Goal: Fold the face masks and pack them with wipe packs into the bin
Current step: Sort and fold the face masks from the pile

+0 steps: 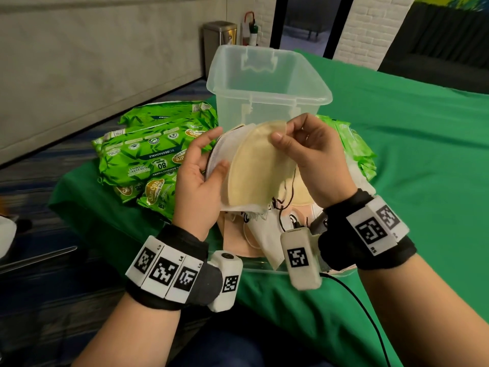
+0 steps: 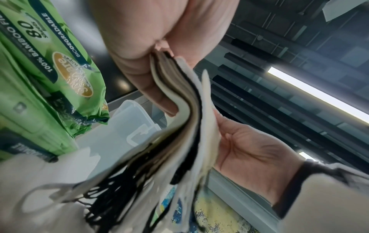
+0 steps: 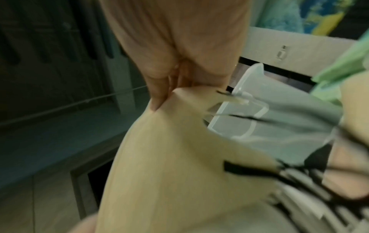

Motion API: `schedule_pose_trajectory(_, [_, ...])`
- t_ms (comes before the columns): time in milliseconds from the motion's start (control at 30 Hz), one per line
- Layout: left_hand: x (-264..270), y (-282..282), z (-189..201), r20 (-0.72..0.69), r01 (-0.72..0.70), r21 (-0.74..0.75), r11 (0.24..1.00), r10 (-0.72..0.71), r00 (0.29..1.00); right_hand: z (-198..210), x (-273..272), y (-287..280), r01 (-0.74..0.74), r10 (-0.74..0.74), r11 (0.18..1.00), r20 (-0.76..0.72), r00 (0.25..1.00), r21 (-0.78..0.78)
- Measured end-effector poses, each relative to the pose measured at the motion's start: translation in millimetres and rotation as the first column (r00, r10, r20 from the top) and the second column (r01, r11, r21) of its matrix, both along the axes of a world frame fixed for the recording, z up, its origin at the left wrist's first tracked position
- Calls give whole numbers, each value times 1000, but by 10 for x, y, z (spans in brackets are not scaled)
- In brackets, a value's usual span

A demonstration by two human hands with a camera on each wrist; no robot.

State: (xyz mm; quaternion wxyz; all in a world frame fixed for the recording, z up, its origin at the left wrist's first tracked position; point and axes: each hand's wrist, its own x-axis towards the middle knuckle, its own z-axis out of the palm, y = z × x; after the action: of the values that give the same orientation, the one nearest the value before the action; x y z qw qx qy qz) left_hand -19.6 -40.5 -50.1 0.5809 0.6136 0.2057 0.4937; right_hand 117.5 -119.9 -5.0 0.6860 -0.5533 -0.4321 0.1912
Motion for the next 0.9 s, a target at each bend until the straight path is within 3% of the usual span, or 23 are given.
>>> schedule_pose_trajectory(133, [21,-5,-14,23,33,5,999,-33,999,-7,-87,36,-78,80,991,7,997,-107])
schedule_pose_trajectory(300, [16,-25,2,-29,41,-51,998,-43,999,-39,-135,101,21,-14,986,42,999,-163])
schedule_pose_trajectory(467, [-26,-23,56,65,63,-172,983,-52,996,-49,-127,131,92,-66,974,131,989,-207])
schedule_pose_trajectory(700, [-31,10,-17,-45,-9,-66,998,6,999,-85,-124,136,228,-138,932,305,942,-282])
schedule_pose_trajectory(800, [-49,-1,-5,-11,28,-30,999,-28,1000,-119,-105,89,145,51,883,399,915,-446])
schedule_pose_trajectory(900, [-76,-21,6,-28,54,44,998,-53,998,-140,-129,9,-129,290,842,237,927,-524])
